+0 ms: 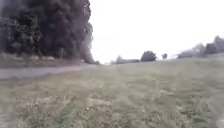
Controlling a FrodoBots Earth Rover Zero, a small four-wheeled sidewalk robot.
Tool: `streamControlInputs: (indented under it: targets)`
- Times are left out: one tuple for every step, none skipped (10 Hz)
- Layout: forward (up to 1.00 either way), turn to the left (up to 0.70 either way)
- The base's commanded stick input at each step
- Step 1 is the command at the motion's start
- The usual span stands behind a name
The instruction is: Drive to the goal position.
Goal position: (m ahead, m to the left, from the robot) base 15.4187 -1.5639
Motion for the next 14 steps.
streamControlInputs:
  targets:
    - [0.7, -0.01]
    - [0.7, -0.02]
    - [0.7, -0.15]
    - [0.7, -0.17]
    - [0.7, -0.08]
    - [0.7, -0.07]
    - [0.7, -0.06]
    - [0.7, -0.06]
    - [0.7, -0.06]
    - [0.7, -0.06]
    - [0.7, -0.07]
    - [0.7, -0.07]
    - [0.7, -0.07]
    - [0.7, -0.07]
